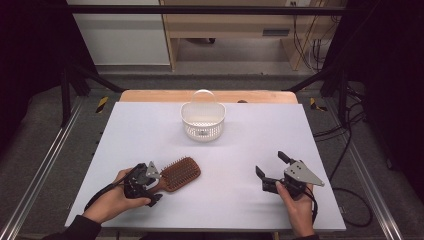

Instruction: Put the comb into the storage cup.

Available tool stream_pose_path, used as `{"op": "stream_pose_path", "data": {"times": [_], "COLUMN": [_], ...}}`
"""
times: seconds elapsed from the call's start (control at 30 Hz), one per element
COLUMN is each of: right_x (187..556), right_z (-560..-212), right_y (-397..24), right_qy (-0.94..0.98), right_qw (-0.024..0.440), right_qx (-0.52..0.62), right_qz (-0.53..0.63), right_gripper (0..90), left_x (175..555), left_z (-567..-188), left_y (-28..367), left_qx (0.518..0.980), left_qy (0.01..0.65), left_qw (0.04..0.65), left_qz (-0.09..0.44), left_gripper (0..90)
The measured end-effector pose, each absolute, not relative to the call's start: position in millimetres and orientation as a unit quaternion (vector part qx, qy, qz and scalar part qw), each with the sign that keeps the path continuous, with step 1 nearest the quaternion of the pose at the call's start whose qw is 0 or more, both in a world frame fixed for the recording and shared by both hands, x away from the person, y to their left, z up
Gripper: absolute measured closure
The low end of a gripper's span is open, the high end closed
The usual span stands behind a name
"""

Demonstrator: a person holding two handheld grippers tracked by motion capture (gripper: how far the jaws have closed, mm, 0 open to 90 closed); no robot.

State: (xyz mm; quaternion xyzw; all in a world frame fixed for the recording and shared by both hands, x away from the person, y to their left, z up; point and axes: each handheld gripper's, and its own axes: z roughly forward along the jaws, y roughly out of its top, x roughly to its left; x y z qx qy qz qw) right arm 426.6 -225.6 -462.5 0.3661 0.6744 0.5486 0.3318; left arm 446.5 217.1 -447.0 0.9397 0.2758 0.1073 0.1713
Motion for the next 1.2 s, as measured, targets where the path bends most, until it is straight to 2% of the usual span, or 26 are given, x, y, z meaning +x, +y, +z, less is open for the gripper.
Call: {"op": "stream_pose_path", "data": {"times": [0.07, 0.17, 0.4, 0.67, 0.87, 1.0, 1.2], "right_x": [427, 427, 427, 427, 428, 427, 426], "right_z": [-463, -463, -463, -464, -465, -464, -460], "right_y": [-226, -226, -227, -229, -227, -226, -223], "right_qy": [0.675, 0.673, 0.672, 0.671, 0.673, 0.67, 0.658], "right_qw": [0.332, 0.329, 0.327, 0.32, 0.313, 0.31, 0.275], "right_qx": [0.367, 0.369, 0.372, 0.375, 0.374, 0.372, 0.37], "right_qz": [0.548, 0.55, 0.551, 0.554, 0.557, 0.562, 0.596], "right_gripper": [7.6, 7.7, 8.1, 8.3, 8.3, 8.2, 5.9], "left_x": [449, 453, 457, 458, 451, 446, 439], "left_z": [-447, -448, -447, -449, -451, -444, -426], "left_y": [217, 217, 210, 211, 218, 218, 212], "left_qx": [0.941, 0.943, 0.947, 0.942, 0.934, 0.929, 0.895], "left_qy": [0.278, 0.281, 0.279, 0.291, 0.29, 0.282, 0.282], "left_qw": [0.168, 0.159, 0.148, 0.16, 0.195, 0.217, 0.303], "left_qz": [0.096, 0.078, 0.062, 0.054, 0.071, 0.101, 0.166], "left_gripper": [38.9, 48.2, 63.0, 71.7, 72.5, 72.5, 72.5]}}
